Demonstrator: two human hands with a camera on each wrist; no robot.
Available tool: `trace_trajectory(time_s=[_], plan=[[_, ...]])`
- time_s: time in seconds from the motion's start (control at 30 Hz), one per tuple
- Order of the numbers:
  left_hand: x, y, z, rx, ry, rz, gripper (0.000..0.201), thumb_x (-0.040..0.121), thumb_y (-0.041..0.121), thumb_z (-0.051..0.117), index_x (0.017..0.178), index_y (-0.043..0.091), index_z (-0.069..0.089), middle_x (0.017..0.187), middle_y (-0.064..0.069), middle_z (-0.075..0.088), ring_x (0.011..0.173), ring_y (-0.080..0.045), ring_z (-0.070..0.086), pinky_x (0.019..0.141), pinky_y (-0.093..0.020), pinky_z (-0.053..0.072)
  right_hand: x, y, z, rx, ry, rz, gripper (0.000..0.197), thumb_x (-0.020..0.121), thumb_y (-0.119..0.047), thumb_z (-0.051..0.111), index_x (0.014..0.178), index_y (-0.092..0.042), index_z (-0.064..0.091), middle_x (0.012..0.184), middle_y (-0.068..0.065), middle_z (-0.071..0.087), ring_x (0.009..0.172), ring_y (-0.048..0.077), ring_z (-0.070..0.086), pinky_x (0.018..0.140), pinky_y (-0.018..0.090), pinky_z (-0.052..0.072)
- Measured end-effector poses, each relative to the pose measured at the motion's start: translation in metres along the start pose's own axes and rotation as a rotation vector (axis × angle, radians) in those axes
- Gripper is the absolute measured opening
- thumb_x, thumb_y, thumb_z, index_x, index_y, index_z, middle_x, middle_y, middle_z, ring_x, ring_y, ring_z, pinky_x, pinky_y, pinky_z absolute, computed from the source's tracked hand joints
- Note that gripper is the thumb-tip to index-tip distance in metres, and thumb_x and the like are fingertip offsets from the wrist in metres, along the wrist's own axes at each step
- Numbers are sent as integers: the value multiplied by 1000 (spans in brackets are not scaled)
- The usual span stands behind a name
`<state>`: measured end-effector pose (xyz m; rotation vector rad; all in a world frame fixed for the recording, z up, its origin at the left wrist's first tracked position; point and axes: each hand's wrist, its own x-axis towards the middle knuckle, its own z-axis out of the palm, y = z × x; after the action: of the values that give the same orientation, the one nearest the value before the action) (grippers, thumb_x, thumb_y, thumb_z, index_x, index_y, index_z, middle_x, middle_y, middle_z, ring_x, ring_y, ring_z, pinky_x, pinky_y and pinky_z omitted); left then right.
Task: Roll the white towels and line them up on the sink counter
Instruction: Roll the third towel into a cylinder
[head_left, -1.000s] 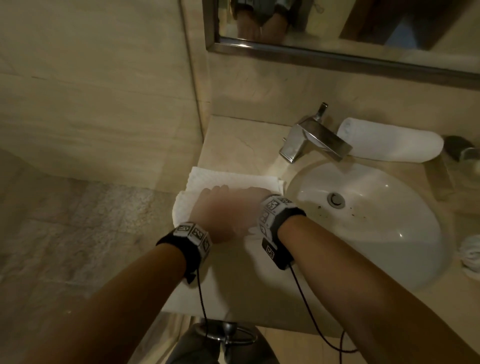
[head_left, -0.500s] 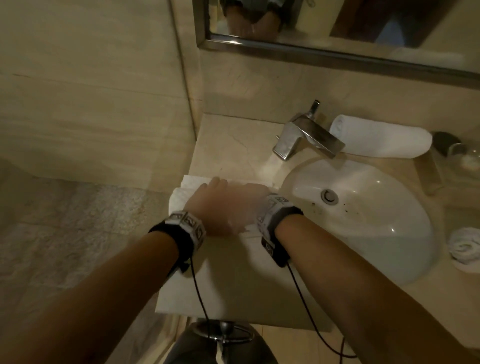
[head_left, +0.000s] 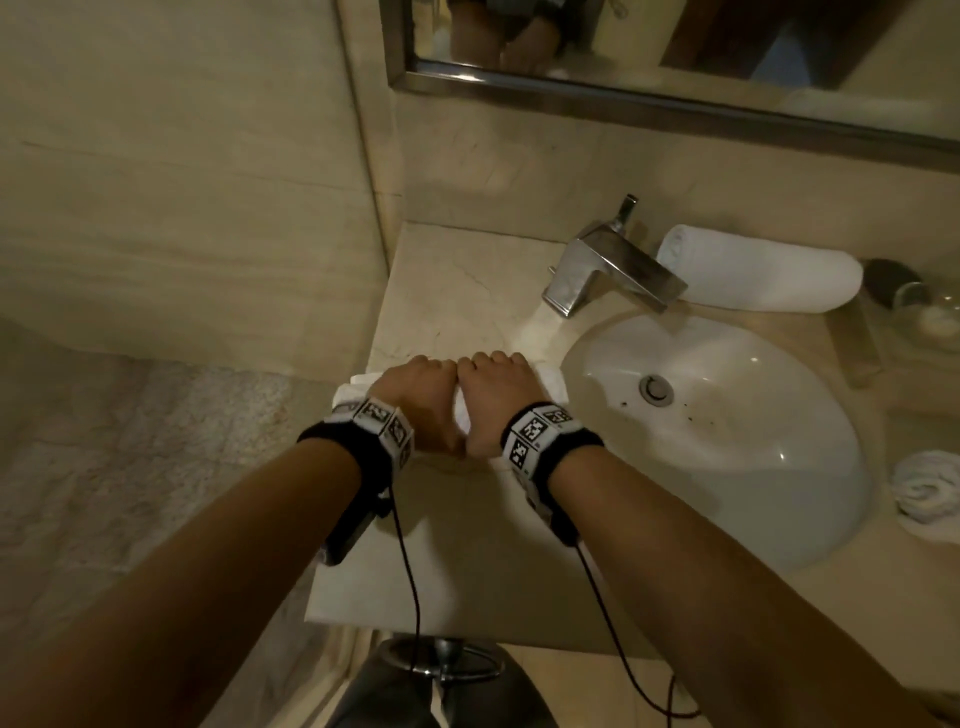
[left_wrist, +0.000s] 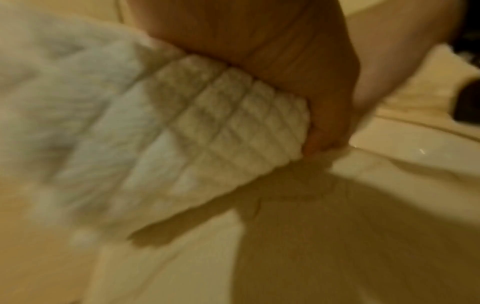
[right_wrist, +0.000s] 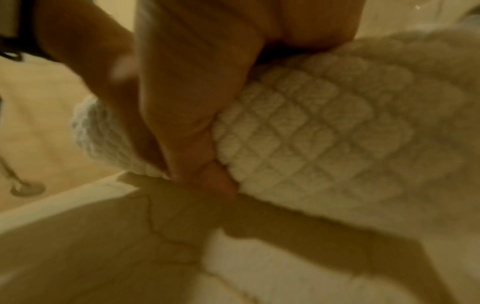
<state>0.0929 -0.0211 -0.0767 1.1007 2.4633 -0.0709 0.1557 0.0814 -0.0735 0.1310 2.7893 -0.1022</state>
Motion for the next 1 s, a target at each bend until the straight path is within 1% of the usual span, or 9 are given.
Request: trace_trajectory(time_s=[0.17,0.23,0.37,0.47,0.53,0.6,0.73,0.83,1.0], plan=[[-22,5,15,217,204,69,61,75,51,57,119,13,42,113,-7,52,101,-26,47,88,-36,37,7,2,-8,157,-160,53,34,50,-38,68,79,-24,56,72,-5,60,68,19,61,56,24,44],[-16,9,12,208,155,44,65,71,51,63,119,14,41,113,-6,53,101,-25,48,89,-36,39,7,4,-10,182,-168,66,41,51,-36,71,86,-22,56,81,-3,63,72,19,60,59,26,46],[6,6,-6,136,-28,0,85,53,52,81,122,18,44,114,-4,59,103,-24,56,89,-34,46,-6,4,0,61,-22,38,72,64,-43,74,123,-15,44,116,4,53,106,25,53,91,38,42],[15,5,-14,118,-150,-40,89,52,51,83,125,19,43,116,-4,60,106,-26,59,90,-35,50,-10,3,6,40,45,33,76,69,-39,74,131,-14,37,124,6,51,112,26,50,97,39,37],[17,5,-14,103,-183,-48,91,50,53,82,125,20,44,114,-4,61,103,-26,60,89,-36,51,-7,4,1,69,-13,32,76,68,-39,76,130,-14,39,120,6,54,110,27,53,93,39,39],[16,3,-11,61,-191,-47,91,47,53,81,125,22,46,111,-3,61,100,-26,60,89,-37,51,-2,7,-6,114,-91,27,72,63,-40,79,122,-15,46,105,4,59,97,26,60,78,33,43],[0,1,-1,127,31,50,89,54,61,72,125,17,42,114,-3,54,104,-22,51,89,-33,46,4,9,-15,172,-160,43,64,53,-38,81,108,-20,52,78,-5,50,75,20,56,64,26,41],[-8,1,5,183,121,90,83,59,62,65,122,14,41,112,-5,51,102,-23,48,86,-34,44,7,10,-17,196,-164,33,58,56,-37,75,108,-21,55,80,-5,53,80,21,60,65,26,41],[-6,3,5,173,121,74,87,57,61,70,125,15,40,113,-4,52,102,-23,50,88,-34,45,0,8,-18,169,-131,27,53,65,-35,73,112,-19,52,89,-1,60,86,23,60,70,28,41]])
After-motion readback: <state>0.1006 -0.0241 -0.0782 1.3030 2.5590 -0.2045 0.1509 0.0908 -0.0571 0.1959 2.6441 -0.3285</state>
